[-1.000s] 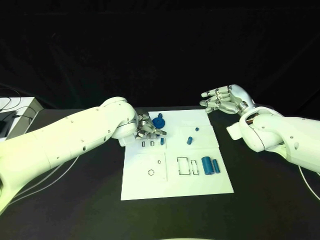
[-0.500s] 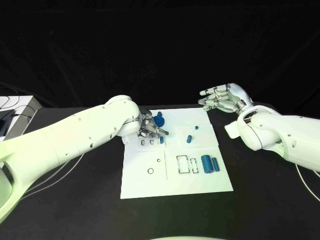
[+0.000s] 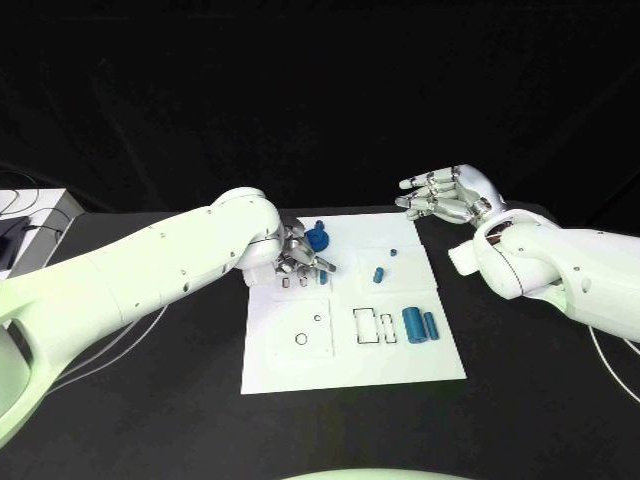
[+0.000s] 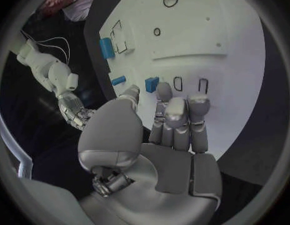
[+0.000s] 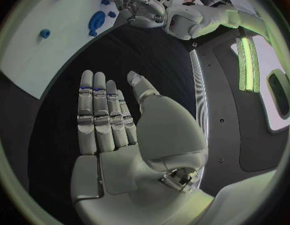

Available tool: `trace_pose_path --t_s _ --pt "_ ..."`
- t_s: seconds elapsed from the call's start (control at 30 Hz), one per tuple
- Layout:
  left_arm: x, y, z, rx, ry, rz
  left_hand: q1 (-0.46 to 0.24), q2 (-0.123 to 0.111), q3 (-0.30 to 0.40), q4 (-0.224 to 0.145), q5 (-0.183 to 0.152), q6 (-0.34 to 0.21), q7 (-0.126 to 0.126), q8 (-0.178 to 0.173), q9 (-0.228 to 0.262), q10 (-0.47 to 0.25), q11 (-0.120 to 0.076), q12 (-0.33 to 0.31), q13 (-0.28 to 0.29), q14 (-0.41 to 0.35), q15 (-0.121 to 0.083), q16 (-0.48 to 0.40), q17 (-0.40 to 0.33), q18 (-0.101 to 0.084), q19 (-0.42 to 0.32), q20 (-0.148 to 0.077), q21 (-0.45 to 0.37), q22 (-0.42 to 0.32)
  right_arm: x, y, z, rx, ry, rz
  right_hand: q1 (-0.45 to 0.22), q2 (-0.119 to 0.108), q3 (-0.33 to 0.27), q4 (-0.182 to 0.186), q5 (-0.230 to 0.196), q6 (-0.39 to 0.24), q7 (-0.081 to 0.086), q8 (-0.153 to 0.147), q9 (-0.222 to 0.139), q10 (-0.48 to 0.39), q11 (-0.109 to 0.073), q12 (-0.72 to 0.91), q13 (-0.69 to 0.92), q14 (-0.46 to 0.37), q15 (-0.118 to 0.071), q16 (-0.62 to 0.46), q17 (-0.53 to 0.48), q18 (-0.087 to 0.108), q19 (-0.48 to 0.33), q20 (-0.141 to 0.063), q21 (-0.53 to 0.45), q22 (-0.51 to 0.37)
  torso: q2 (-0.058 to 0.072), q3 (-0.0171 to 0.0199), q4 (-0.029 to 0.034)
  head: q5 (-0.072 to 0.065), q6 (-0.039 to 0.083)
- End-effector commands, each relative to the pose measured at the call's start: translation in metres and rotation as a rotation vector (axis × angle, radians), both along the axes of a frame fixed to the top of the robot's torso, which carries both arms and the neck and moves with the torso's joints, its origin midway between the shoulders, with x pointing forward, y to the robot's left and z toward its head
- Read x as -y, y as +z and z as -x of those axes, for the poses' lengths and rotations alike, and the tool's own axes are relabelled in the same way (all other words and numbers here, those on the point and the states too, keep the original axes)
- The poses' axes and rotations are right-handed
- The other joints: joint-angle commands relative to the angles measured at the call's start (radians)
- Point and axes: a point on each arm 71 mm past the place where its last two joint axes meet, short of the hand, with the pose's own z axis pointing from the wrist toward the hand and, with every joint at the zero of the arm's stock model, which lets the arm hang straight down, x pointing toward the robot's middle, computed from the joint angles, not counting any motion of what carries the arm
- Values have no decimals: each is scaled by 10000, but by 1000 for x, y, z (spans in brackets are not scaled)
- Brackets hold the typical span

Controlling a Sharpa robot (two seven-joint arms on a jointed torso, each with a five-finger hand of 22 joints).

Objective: Assemble the parts on the task board

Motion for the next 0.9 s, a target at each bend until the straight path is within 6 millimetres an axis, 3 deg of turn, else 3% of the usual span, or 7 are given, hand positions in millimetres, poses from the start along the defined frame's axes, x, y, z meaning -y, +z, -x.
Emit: trace_pose_path --t_s 0.03,0.37,0.67,0.9 --pt "2 -1 1 -114 -229 -101 2 -97 60 -5 48 22 44 -60 19 -78 9 -60 -9 -13 -42 -34 11 -49 53 48 -41 22 -1 0 0 61 10 -35 47 -61 25 59 80 -70 -19 -33 5 -82 -12 -24 -16 -51 12 -21 -16 41 -85 27 47 -27 -6 -3 1 -10 -19" --pt "-1 -2 -1 -139 -179 -120 25 -56 81 -37 46 29 41 -52 38 -83 7 -61 -12 -12 -43 -40 10 -49 52 53 -51 37 -1 -1 0 24 -3 -36 49 -55 27 64 84 -70 -20 -31 6 -83 -10 -24 -16 -57 13 -19 -14 44 -96 31 64 -55 -7 -10 17 -32 -38" --pt "0 -4 -1 -226 -232 -101 71 105 87 -384 40 48 44 -106 39 -81 15 -98 -41 -15 -36 -77 17 -74 35 36 -108 83 -2 -1 0 29 -63 -40 57 -53 38 66 106 -73 -16 -32 5 -89 -7 -26 -17 -69 17 -19 -15 45 -112 34 87 -84 5 -15 7 -23 -53" --pt "1 -5 -1 -246 -213 -38 63 95 83 -401 27 53 54 -111 41 -86 16 -105 -44 -20 -32 -85 16 -81 26 30 -126 81 -2 -2 0 22 -87 -46 56 -49 46 69 112 -67 -19 -30 6 -84 -12 -24 -16 -66 15 -19 -14 47 -116 34 98 -91 -1 2 20 -21 -104"
